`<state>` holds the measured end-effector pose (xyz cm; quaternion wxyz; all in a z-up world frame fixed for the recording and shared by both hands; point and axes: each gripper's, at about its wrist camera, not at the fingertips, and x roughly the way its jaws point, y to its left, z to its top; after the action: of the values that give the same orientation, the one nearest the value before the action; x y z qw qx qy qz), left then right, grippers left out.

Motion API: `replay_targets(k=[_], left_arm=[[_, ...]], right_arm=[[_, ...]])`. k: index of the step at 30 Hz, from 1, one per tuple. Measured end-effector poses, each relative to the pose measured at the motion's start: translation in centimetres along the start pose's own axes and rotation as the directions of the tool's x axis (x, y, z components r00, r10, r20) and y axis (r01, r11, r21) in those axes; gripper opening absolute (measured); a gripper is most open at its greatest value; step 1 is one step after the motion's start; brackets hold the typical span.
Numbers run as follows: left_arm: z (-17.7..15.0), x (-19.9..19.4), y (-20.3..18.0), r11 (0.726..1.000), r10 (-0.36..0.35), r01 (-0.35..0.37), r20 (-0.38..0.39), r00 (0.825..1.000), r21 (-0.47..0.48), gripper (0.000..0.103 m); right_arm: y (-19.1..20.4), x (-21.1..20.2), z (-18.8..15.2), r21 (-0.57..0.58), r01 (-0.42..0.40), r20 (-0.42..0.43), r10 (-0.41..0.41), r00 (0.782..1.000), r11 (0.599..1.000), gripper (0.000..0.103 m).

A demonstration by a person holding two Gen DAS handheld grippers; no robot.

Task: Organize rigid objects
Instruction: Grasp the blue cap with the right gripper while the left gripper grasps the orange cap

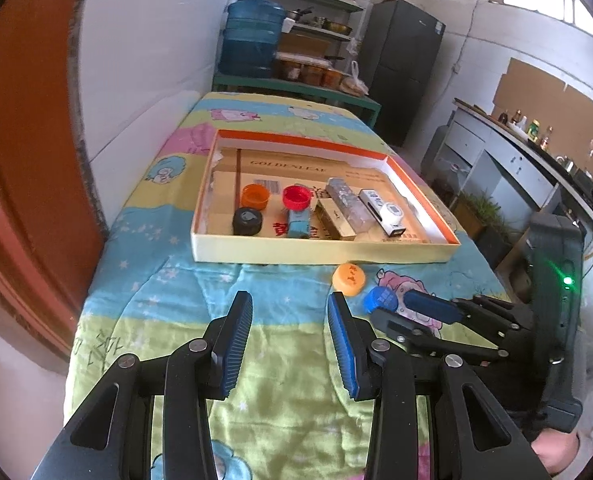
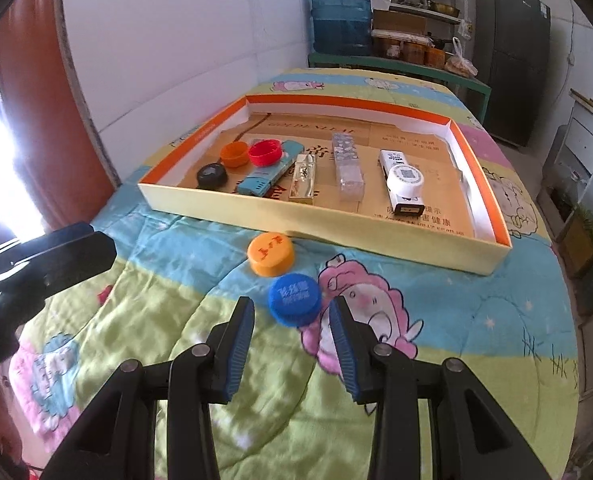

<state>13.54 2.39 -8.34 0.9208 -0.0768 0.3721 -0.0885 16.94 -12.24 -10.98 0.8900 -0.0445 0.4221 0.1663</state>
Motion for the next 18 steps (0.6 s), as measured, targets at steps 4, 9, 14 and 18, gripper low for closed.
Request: replay_targets(k=[4, 9, 14, 18], left_arm=[[0.3, 0.9, -0.6, 1.0, -0.008, 0.008, -0.01, 1.0, 0.016, 0.04], [0.7, 2.5, -1.7, 0.999, -0.021, 0.022, -0.037, 0.999, 0.032, 0.04], [1.3, 4.3, -2.9, 0.998, -0.037, 0.04, -0.065, 0.997, 0.047, 0.04], [1.5, 6.1, -4.2, 0.996, -0.044, 0.05, -0.091, 0.995, 0.069, 0.04]], right_arm=[[0.2, 0.9, 0.4, -0.024, 0.012, -0.011, -0.012, 1.0, 1.0, 0.039], [0.3, 1.6, 0.4, -0.051, 0.011, -0.024, -0.012, 1.0, 0.999, 0.037], [-0.5, 1.2, 0.2, -0.035, 0.006, -0.015, -0.007, 1.0, 0.999, 0.03], [-2.1, 0.0, -0.2, 0.015, 0.003, 0.006, -0.003, 1.0, 1.0, 0.03]])
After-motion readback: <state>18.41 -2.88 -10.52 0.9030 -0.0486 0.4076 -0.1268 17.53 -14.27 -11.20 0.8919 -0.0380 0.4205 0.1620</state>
